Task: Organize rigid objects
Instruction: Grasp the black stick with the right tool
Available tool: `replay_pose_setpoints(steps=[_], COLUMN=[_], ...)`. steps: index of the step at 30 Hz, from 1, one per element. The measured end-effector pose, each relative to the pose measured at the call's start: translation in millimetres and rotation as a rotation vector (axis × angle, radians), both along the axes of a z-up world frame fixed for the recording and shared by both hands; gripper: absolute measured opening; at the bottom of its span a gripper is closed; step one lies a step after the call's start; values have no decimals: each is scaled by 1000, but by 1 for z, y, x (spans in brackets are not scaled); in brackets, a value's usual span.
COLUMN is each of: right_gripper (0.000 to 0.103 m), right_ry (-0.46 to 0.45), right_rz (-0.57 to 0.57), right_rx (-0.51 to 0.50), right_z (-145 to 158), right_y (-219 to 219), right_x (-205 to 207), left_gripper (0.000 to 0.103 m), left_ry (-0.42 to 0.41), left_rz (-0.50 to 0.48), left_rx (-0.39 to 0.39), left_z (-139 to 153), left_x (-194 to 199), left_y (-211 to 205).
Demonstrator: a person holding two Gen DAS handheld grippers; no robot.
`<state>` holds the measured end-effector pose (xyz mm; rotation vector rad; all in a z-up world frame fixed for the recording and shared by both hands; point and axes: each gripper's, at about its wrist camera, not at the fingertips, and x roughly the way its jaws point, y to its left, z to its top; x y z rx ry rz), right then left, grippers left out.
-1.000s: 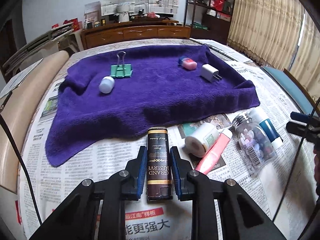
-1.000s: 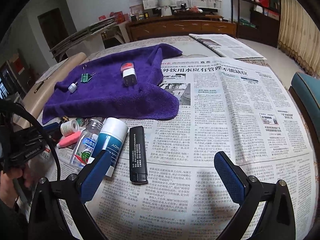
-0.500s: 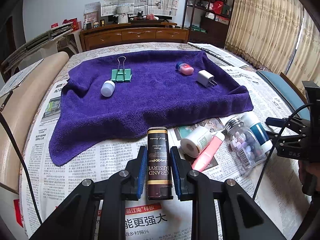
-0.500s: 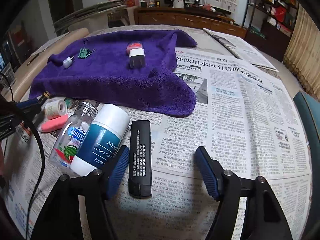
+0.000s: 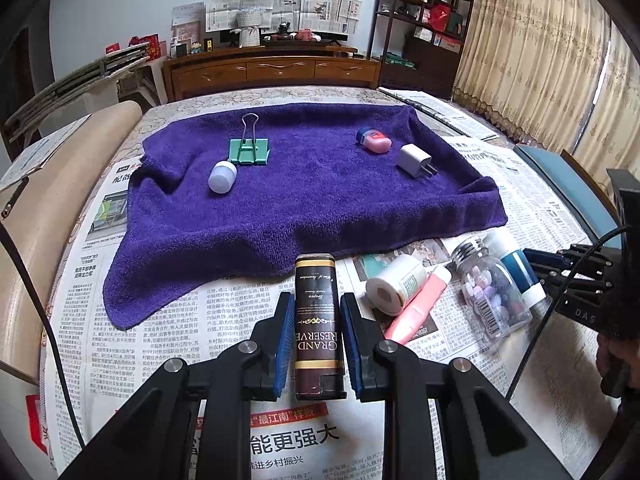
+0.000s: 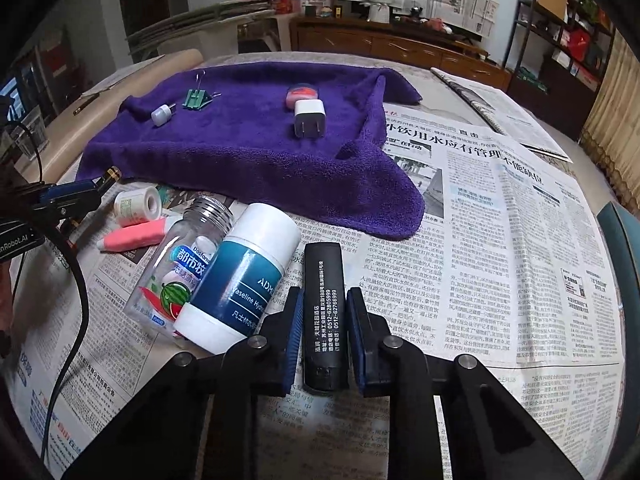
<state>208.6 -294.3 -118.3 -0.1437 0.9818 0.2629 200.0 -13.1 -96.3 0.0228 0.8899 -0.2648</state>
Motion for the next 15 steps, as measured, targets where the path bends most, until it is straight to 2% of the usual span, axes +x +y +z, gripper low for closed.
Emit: replay_pose_setpoints(steps=[7,15], right_gripper=[21,21], right_ry=[22,-3], right_rz=[-2,-54], right_rx=[37,101], right_z=[2,20], right_y=[-3,-28], right_x=[-3,-9], left_gripper=[23,23], left_ry=[-29,-51], left_rz=[5,22], left_rx=[-3,5], left_z=[15,30], left_x=[-4,0], left_y=[3,9])
